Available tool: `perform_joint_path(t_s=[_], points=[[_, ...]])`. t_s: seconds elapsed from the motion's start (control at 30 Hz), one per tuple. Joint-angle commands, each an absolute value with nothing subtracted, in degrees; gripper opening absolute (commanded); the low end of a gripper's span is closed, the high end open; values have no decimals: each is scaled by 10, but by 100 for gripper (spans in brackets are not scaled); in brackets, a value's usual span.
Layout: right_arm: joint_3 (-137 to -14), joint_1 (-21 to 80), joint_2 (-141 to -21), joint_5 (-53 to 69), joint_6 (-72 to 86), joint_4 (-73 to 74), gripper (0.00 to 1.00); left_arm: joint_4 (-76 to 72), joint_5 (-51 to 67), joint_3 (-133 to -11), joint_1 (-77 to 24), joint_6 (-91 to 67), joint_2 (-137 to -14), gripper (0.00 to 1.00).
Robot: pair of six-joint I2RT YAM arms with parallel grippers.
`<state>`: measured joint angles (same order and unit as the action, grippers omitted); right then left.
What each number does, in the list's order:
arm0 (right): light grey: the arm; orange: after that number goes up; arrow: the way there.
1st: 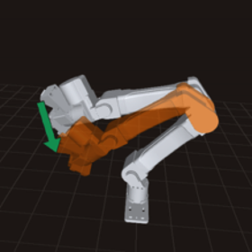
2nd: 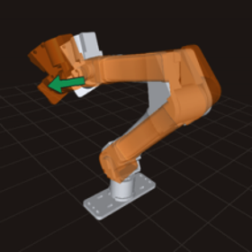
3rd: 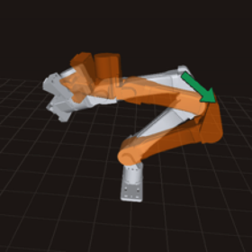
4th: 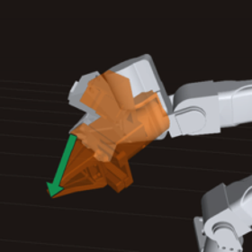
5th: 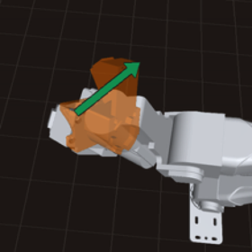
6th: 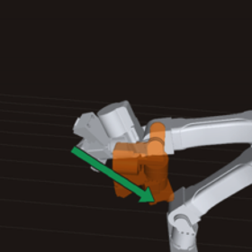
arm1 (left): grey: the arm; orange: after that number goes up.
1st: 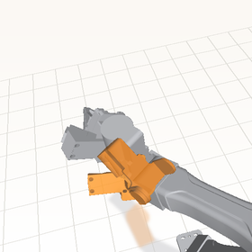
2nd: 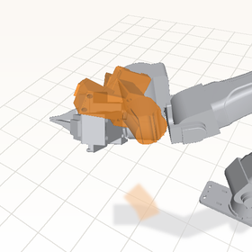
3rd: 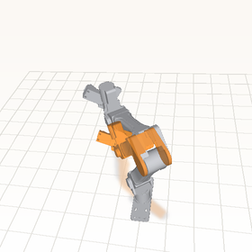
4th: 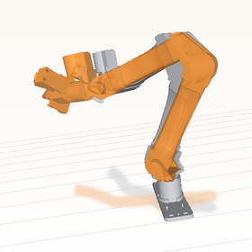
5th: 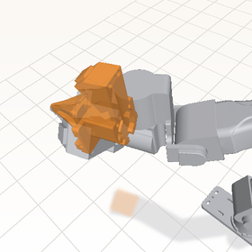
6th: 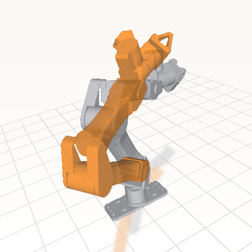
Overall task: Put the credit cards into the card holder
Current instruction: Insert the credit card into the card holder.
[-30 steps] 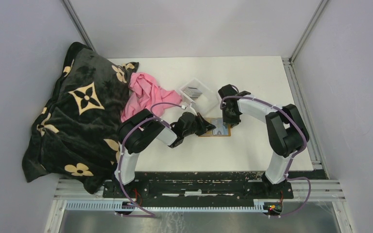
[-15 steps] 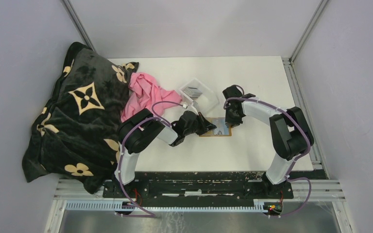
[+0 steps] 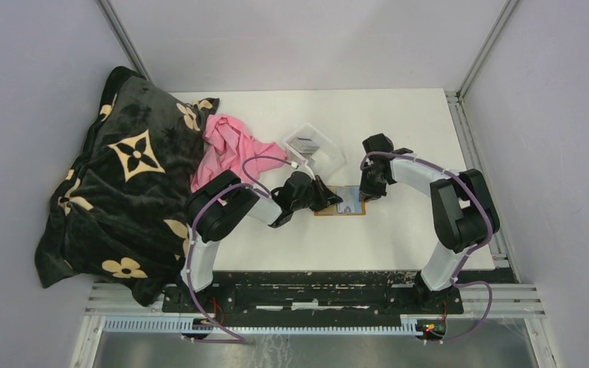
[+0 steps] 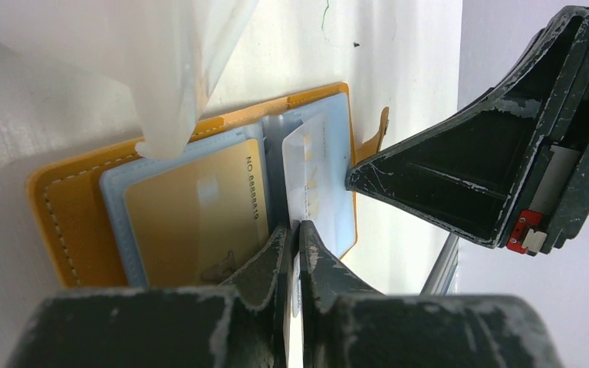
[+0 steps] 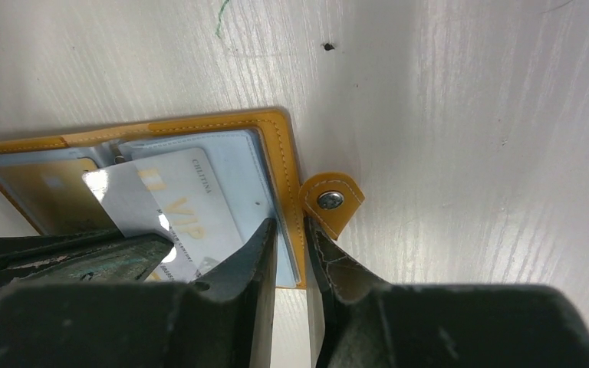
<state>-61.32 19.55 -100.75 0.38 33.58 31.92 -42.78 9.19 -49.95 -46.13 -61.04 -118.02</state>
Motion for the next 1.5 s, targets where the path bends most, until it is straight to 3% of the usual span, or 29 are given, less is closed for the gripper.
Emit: perform_joint_path(t_s=[0.0, 0.53, 1.47], points=[[-588, 191, -1028, 31, 348, 271, 23, -341, 113, -506, -464, -555, -1209, 11], [-587, 189, -1031, 61, 348, 261, 22, -335, 146, -533, -469, -561, -1229, 17], [-580, 189, -1032, 70, 348, 256, 21, -213, 37, -502, -490, -530, -1145, 44]])
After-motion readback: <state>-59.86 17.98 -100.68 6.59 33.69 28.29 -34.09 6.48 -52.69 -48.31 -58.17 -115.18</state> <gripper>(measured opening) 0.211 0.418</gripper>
